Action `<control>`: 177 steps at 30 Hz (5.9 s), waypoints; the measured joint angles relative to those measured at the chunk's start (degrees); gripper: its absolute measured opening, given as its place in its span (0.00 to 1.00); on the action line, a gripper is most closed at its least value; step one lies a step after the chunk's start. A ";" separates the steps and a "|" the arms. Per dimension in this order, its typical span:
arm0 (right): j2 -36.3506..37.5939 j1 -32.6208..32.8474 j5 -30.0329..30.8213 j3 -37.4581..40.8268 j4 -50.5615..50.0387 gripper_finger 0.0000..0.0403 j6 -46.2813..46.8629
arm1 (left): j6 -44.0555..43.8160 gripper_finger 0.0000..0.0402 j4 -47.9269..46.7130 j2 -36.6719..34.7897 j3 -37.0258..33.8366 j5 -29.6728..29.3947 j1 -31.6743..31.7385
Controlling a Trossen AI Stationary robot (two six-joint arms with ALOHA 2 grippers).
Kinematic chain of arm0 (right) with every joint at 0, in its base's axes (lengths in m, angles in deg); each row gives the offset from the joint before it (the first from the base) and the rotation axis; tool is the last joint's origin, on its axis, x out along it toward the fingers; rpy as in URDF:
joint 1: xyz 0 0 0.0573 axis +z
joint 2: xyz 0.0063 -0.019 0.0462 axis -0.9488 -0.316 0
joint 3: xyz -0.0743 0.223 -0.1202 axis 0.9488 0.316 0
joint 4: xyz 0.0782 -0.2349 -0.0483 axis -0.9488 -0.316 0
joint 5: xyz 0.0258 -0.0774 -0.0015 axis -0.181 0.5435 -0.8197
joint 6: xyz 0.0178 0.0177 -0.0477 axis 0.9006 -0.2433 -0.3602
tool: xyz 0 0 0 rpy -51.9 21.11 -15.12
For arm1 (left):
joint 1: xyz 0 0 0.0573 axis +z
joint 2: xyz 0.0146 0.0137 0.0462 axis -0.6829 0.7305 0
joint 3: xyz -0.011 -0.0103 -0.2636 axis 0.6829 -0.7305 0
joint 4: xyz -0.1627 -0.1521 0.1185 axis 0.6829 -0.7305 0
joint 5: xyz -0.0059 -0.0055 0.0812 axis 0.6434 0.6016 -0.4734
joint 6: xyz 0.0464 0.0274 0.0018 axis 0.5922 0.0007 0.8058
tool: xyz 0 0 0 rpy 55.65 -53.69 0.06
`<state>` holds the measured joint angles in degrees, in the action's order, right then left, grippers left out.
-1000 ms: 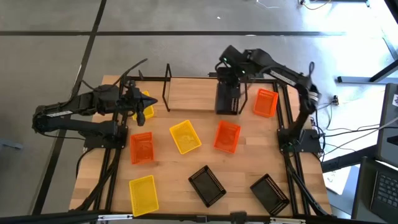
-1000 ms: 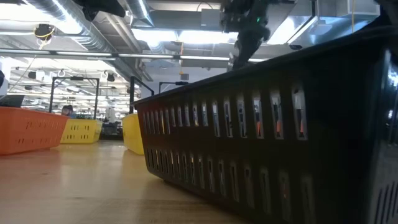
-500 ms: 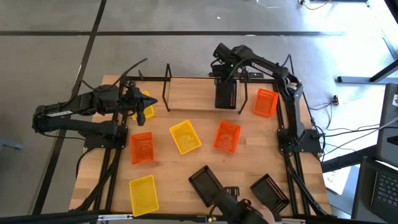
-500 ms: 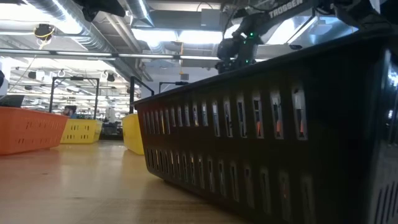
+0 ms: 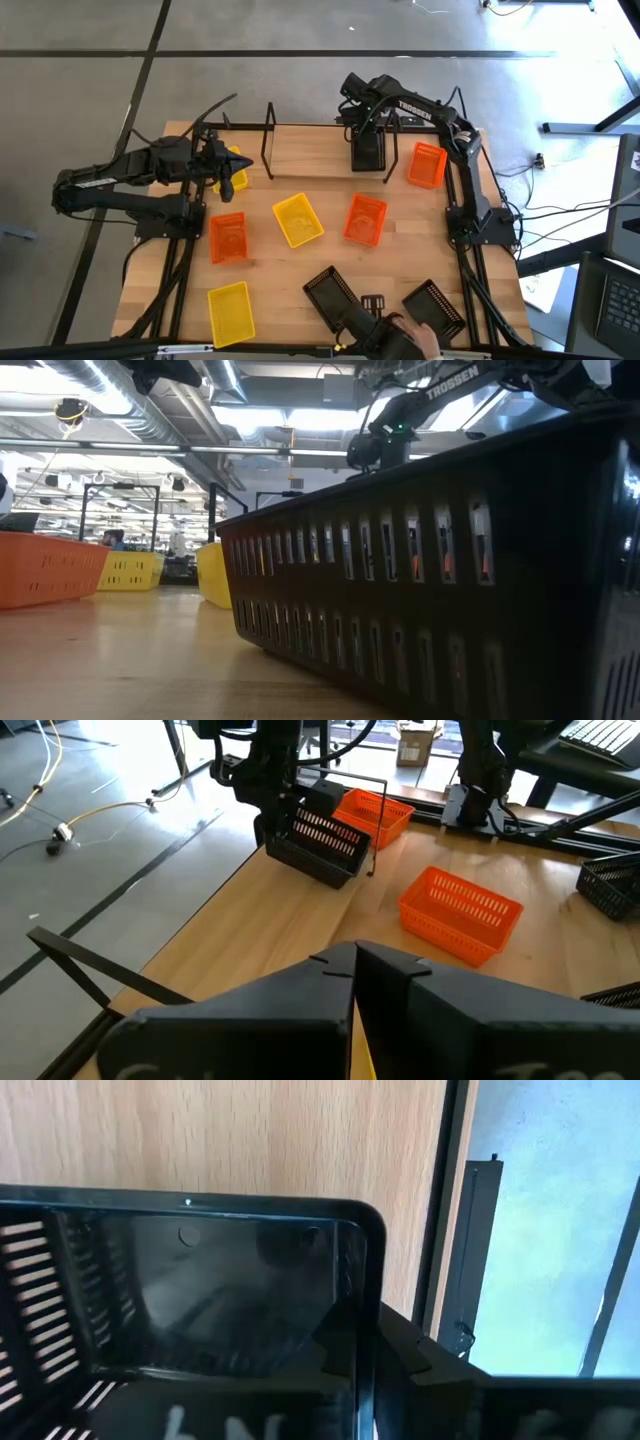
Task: Stack baskets on shelf by color
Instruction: Put the top black bin on the shelf, then put the middle yellow bin on the shelf
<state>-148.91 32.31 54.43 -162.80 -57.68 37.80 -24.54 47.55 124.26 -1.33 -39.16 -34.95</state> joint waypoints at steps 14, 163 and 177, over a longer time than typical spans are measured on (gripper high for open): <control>0.00 0.00 4.57 0.00 0.55 0.22 -0.07 | -0.03 0.00 -0.09 0.00 0.00 0.00 -0.01; -10.66 32.79 -3.08 -23.37 -10.71 0.01 93.25 | 15.43 0.00 -3.67 -9.85 -0.02 19.02 -2.69; -6.19 21.75 8.36 -23.32 -11.39 0.01 98.47 | 15.58 0.00 -3.67 -9.84 -0.02 19.08 -2.67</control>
<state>-155.10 54.06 62.79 -186.12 -69.07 136.27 -8.96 43.87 114.42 -1.35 -20.08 -37.62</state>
